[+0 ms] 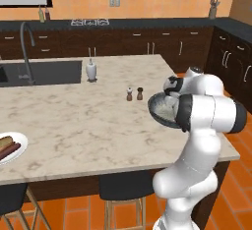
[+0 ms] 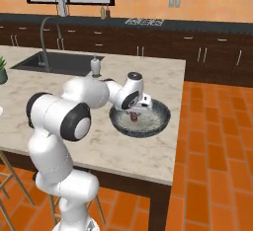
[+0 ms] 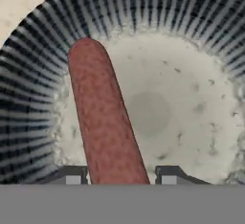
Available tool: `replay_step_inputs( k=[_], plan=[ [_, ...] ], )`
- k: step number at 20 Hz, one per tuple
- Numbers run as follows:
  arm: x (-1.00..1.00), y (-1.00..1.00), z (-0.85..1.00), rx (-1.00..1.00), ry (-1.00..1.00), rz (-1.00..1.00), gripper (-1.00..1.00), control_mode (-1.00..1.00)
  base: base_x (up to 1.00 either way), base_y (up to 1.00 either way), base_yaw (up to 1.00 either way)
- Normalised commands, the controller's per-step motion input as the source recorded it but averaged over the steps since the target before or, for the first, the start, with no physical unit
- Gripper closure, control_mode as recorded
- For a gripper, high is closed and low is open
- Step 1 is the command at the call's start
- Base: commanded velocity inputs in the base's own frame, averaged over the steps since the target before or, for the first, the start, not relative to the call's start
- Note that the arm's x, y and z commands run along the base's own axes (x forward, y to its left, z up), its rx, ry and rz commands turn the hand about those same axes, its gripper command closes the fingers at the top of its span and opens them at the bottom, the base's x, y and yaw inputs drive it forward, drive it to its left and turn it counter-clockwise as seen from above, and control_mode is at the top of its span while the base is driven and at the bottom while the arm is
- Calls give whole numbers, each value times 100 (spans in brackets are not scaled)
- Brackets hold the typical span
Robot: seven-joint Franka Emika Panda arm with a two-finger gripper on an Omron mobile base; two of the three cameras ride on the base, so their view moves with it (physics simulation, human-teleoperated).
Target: Place one bun and one sausage from the bowl on each plate.
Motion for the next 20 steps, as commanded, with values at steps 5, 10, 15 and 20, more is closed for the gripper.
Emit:
replay_step_inputs(
  k=[5,10,15,20],
  plan=[
    [-100,6,100,0,3,-11,100,-100,0,0,0],
    [-100,56,86,0,7,-12,100,-100,0,0,0],
    [-100,61,54,0,16,-14,100,-100,0,0,0],
    [-80,21,11,0,6,-10,100,100,-20,4,-2]
  ],
)
